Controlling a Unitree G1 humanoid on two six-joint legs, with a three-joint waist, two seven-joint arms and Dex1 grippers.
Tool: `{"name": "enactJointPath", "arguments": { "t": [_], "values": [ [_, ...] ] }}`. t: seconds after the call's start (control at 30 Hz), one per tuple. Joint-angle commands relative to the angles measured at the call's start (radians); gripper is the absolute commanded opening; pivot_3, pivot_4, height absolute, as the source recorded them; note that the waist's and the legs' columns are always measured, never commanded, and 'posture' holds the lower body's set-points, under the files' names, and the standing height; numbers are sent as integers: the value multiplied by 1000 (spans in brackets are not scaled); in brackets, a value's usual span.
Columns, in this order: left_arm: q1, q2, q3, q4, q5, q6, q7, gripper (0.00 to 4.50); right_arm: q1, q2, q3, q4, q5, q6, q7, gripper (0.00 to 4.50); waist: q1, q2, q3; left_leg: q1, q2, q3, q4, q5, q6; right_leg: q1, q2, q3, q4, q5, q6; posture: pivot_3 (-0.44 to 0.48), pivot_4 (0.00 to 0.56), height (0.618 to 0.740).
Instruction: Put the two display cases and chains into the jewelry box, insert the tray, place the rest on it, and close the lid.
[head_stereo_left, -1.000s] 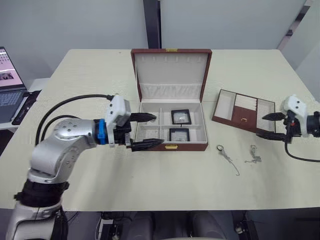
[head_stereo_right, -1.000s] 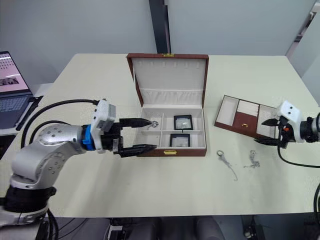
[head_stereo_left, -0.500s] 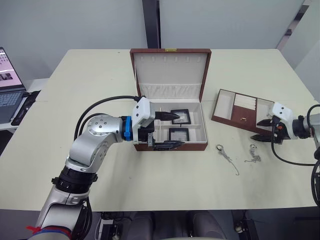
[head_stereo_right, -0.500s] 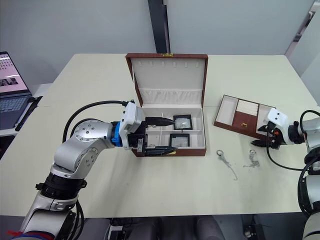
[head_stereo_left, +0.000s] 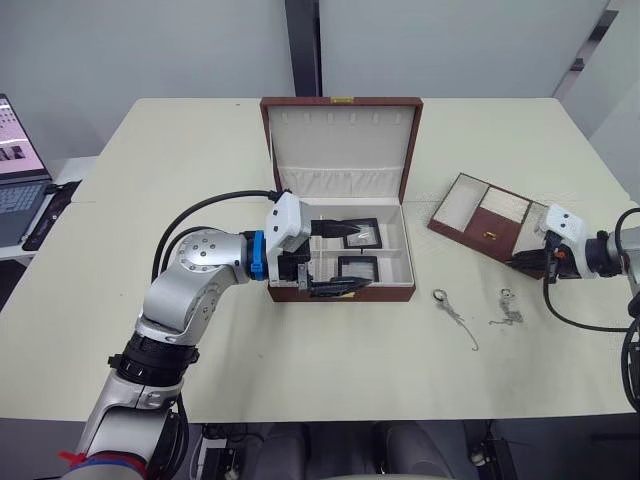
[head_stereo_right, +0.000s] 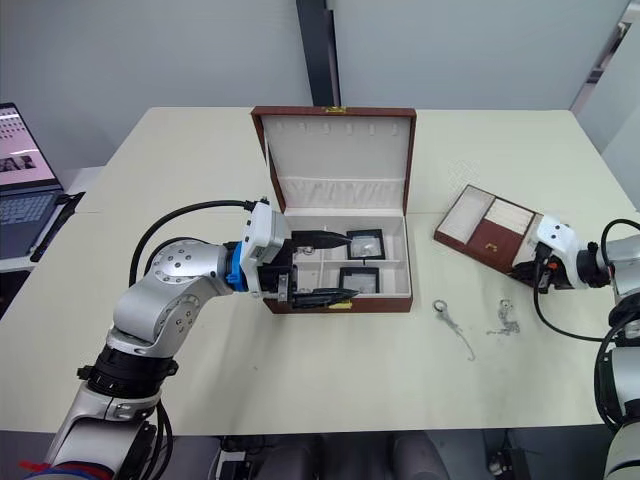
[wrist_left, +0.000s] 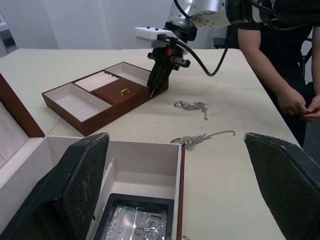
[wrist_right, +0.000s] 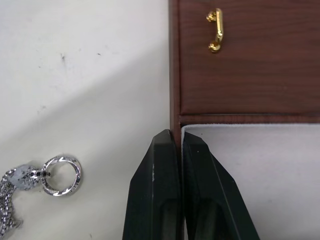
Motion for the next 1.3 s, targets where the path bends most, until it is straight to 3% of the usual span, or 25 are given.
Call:
{"name": "enactJointPath", "arguments": {
  "t": [0.03,0.3,0.63,0.8,0.97,1.3],
  "values": [
    [-12,-9,19,-18,0,-21,5,4500,-21,-28,-39,-19,16,-2,14,11,0,0,0,0,0,0,0,0,0,0,0,0,0,0,0,0,150,740],
    [15,3,37,-44,-9,-17,17,4500,67,-122,-100,-207,71,76,85,11,3,0,0,0,0,-2,0,0,0,0,0,0,0,0,0,0,150,740],
    [157,50,147,-121,-35,-7,66,4500,570,-320,-341,-1031,309,478,160,11,2,2,-1,-1,0,-4,0,-1,2,0,0,-1,0,0,0,0,150,740],
    [261,80,227,-171,-58,11,107,4500,671,-328,-437,-1323,412,634,110,11,0,3,-1,0,0,-5,0,-2,4,1,0,-1,0,0,0,0,150,740],
    [381,89,320,-261,-76,19,177,4500,634,-321,-381,-1492,483,732,59,11,6,2,-1,-1,0,-7,0,-2,4,2,0,-3,-1,0,0,0,150,740],
    [752,20,503,-498,-105,-2,352,4500,287,-166,25,-1581,419,873,-89,11,4,2,0,-1,0,-9,-1,-2,4,1,0,-2,-2,0,0,0,150,740]
  ]
}}
